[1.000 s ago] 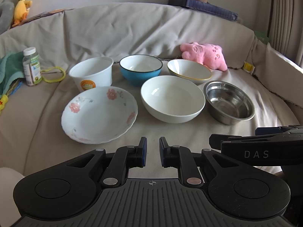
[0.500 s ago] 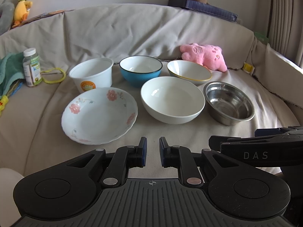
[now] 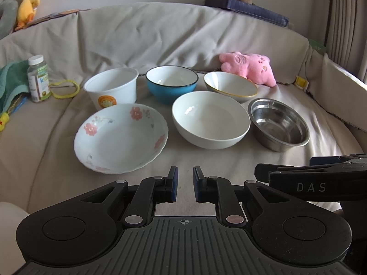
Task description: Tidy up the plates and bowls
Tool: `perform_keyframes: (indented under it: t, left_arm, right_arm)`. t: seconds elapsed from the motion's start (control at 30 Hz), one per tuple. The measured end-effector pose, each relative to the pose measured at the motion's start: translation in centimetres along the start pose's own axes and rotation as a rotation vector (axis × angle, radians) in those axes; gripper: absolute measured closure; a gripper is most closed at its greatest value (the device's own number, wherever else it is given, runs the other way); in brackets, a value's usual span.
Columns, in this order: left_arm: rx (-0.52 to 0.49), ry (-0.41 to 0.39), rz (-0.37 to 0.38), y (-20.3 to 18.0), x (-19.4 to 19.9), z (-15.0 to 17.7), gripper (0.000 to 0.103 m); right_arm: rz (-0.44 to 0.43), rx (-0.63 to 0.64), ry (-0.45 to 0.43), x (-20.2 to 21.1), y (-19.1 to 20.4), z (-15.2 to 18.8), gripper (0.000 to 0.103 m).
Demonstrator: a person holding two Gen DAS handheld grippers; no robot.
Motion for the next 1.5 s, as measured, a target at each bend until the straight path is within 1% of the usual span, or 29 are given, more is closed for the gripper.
perform_keyframes:
  t: [0.2, 0.33, 0.4, 0.47, 0.5, 0.57, 0.67, 0.7, 0.77, 0.83, 0.87, 0.93, 0.97, 1.03, 1.07, 1.1, 1.17, 1.23, 1.27, 1.33, 1.37, 1.4, 1.43, 1.5]
  left_arm:
    - [0.013, 0.007, 0.01, 1.0, -0.9, 0.1, 0.086]
    - [0.027, 0.009, 0.007, 2.5, -2.4, -0.1, 0.086]
    - [0.01, -0.005, 0.018, 3.4, -3.6, -0.8, 0.085]
    - [-0.01, -0.024, 0.056, 4.3, -5.0, -1.7, 0.085]
    - [0.0, -0.02, 0.078, 5.0, -5.8, -2.3, 0.084]
    - [0.042, 0.004, 0.148, 6.5, -7.7, -3.4, 0.084]
    - [0.135, 0.093, 0.286, 9.2, -10.9, -4.7, 0.084]
    - [0.174, 0.131, 0.316, 10.2, -11.8, -5.1, 0.084]
    - [0.229, 0.216, 0.342, 12.4, -13.3, -6.1, 0.084]
    - [0.225, 0.257, 0.32, 14.2, -14.2, -7.1, 0.084]
    - [0.203, 0.246, 0.297, 15.3, -14.4, -7.8, 0.084]
    - [0.186, 0.168, 0.242, 17.7, -14.2, -8.6, 0.084]
    - [0.207, 0.122, 0.217, 19.1, -14.0, -8.7, 0.084]
    - [0.259, 0.044, 0.205, 21.9, -13.7, -8.3, 0.084]
    - [0.278, 0.032, 0.218, 23.0, -13.8, -8.2, 0.084]
    - [0.298, 0.042, 0.235, 23.9, -14.1, -8.1, 0.084]
    - [0.32, 0.102, 0.228, 24.8, -14.7, -8.0, 0.084]
    - [0.277, 0.118, 0.219, 24.8, -14.9, -7.9, 0.084]
    - [0.25, 0.118, 0.206, 24.7, -15.0, -7.7, 0.084]
    - [0.203, 0.104, 0.185, 24.5, -14.9, -7.4, 0.084]
    - [0.192, 0.098, 0.176, 24.6, -15.0, -7.2, 0.084]
    - [0.19, 0.096, 0.166, 24.8, -15.1, -7.0, 0.084]
    - [0.193, 0.102, 0.153, 25.0, -15.3, -6.7, 0.084]
    - [0.205, 0.114, 0.138, 25.3, -15.9, -6.3, 0.084]
  right_arm:
    - [0.009, 0.007, -0.008, -0.5, 0.4, 0.1, 0.0]
    - [0.03, 0.011, -0.059, -1.1, 0.9, 0.3, 0.0]
    - [0.04, 0.029, -0.061, -1.8, 1.3, 0.3, 0.0]
    - [0.036, 0.056, -0.04, -2.8, 1.8, 0.4, 0.0]
    - [0.038, 0.059, -0.035, -3.3, 2.1, 0.4, 0.0]
    - [0.042, 0.047, -0.028, -4.3, 2.5, 0.2, 0.0]
    - [0.011, 0.014, -0.025, -5.4, 3.1, -0.1, 0.0]
    - [-0.002, 0.008, -0.031, -5.6, 3.4, -0.3, 0.0]
    - [-0.02, 0.024, -0.04, -6.0, 4.4, -0.5, 0.0]
    - [-0.019, 0.055, -0.049, -6.7, 5.9, -0.8, 0.0]
    - [-0.024, 0.066, -0.051, -7.0, 6.7, -0.8, 0.0]
    - [-0.052, 0.083, -0.041, -7.9, 8.4, -0.8, 0.0]
    - [-0.064, 0.089, -0.029, -8.4, 9.2, -0.8, 0.0]
    - [-0.086, 0.093, 0.001, -9.5, 10.9, -0.7, 0.0]
    - [-0.097, 0.096, 0.014, -10.0, 11.5, -0.6, 0.0]
    - [-0.104, 0.1, 0.019, -10.5, 12.2, -0.6, 0.0]
    - [-0.115, 0.115, 0.004, -10.9, 13.5, -0.7, 0.0]
    - [-0.113, 0.127, 0.005, -11.3, 14.4, -1.0, 0.0]
    - [-0.127, 0.137, 0.011, -11.6, 14.8, -1.0, 0.0]
    - [-0.14, 0.14, 0.028, -12.2, 15.1, -1.1, 0.0]
    - [-0.143, 0.122, 0.033, -12.5, 15.0, -1.1, 0.0]
    - [-0.146, 0.101, 0.037, -12.8, 14.8, -1.1, 0.003]
    - [-0.148, 0.081, 0.042, -13.0, 14.8, -1.1, 0.01]
    - [-0.132, 0.06, 0.052, -13.5, 14.7, -1.1, 0.015]
Point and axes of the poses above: each gripper's, at about its wrist camera, not at the fingertips, and x roughly against the way its jaws point, y to its left, z to its underside, the point moved 1 cm from there along -x, roughly the way its jaws point, and after that the axes turned 8 degrees about -y, right-handed, at the moved point
